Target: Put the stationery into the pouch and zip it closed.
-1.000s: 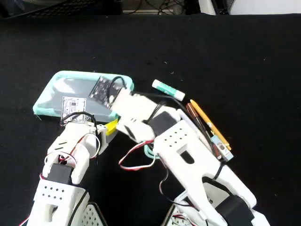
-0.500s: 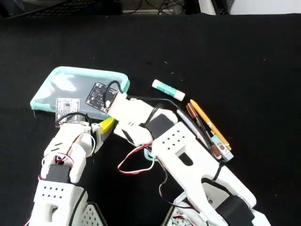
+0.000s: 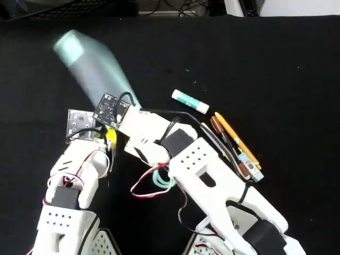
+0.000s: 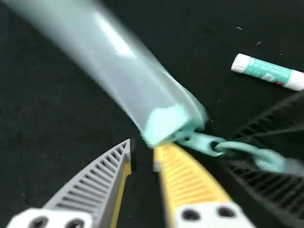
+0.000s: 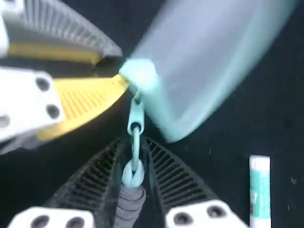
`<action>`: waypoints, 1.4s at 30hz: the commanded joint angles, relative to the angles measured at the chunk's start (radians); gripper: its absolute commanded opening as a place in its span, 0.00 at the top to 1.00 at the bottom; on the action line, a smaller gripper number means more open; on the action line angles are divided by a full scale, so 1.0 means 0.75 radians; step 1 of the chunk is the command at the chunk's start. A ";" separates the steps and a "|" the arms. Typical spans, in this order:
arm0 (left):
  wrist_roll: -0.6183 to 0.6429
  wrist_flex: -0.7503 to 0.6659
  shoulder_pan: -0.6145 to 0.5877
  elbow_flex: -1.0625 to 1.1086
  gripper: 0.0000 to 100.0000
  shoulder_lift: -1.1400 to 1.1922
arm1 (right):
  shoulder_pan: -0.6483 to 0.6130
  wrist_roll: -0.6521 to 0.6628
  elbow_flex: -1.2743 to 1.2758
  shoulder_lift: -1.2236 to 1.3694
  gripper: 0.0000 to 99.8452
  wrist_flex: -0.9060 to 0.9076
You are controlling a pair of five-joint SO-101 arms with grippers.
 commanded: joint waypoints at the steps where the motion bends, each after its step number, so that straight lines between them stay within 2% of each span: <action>1: -0.008 0.184 -0.044 -0.187 0.97 -0.004 | 0.000 0.004 -0.058 -0.052 0.99 0.061; 5: -0.008 0.276 -0.044 -0.265 0.97 -0.004 | 0.000 0.059 -0.138 -0.054 0.99 0.217; 12: -0.008 0.307 -0.058 -0.302 0.96 -0.006 | 0.000 0.068 -0.214 -0.214 0.99 0.397; 17: -0.008 0.458 -0.073 -0.420 0.79 -0.006 | 0.008 0.082 -0.249 -0.304 0.99 0.421; 20: -0.008 0.477 -0.073 -0.427 0.77 -0.006 | 0.068 0.153 -0.373 -0.300 0.99 0.428; 23: -0.012 0.483 -0.079 -0.427 0.78 -0.006 | 0.227 0.149 -0.586 -0.257 0.99 0.468; 27: -0.010 0.473 -0.126 -0.439 0.79 -0.006 | 0.405 0.059 -0.926 -0.116 0.99 0.532; 36: -0.008 0.475 -0.132 -0.453 0.79 -0.006 | 0.331 0.068 -2.006 0.408 0.99 1.187; 39: -0.006 0.485 -0.152 -0.496 0.79 -0.006 | 0.319 0.065 -2.123 0.480 0.99 1.193; 42: -0.006 0.483 -0.283 -0.584 0.79 -0.006 | 0.282 0.059 -2.094 0.467 0.99 1.193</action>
